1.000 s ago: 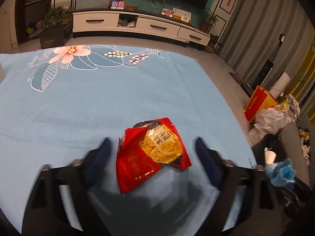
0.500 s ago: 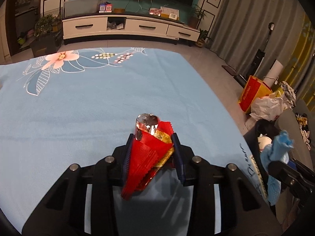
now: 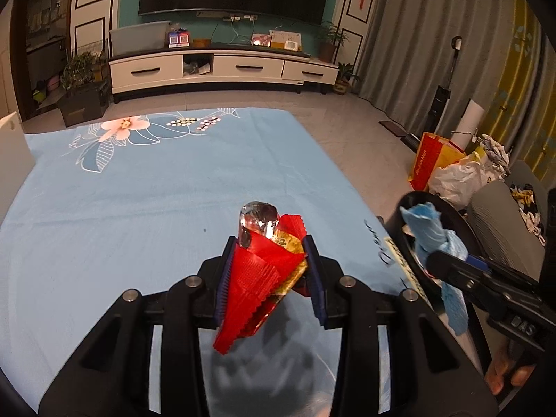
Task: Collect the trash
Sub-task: 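Carry the red wrapper and blue cloth over the black bin and lower them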
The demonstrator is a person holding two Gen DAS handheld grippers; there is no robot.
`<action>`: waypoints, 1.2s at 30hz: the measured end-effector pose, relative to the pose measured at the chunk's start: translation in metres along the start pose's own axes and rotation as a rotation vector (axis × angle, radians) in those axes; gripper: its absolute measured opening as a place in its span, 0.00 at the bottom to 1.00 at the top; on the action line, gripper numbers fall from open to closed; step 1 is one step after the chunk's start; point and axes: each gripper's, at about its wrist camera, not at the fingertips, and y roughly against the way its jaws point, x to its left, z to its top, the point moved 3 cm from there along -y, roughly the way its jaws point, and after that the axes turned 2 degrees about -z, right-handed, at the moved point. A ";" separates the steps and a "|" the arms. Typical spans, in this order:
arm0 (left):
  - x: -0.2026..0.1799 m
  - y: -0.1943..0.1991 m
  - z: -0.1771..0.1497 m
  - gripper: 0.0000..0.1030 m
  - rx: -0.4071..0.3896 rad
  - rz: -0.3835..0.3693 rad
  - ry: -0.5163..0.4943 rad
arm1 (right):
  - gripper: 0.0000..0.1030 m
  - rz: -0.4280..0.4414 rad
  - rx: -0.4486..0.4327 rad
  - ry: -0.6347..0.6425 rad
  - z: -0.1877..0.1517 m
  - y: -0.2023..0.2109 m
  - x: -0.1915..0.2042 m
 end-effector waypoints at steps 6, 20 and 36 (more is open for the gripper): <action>-0.016 0.036 -0.019 0.37 -0.016 0.002 -0.015 | 0.32 -0.013 -0.008 0.002 -0.014 0.025 0.002; -0.057 0.090 -0.046 0.38 -0.049 0.007 -0.075 | 0.32 -0.012 -0.048 0.005 -0.033 0.072 0.003; -0.135 0.059 -0.031 0.38 -0.008 -0.093 -0.198 | 0.32 -0.096 -0.107 -0.146 -0.033 0.089 -0.077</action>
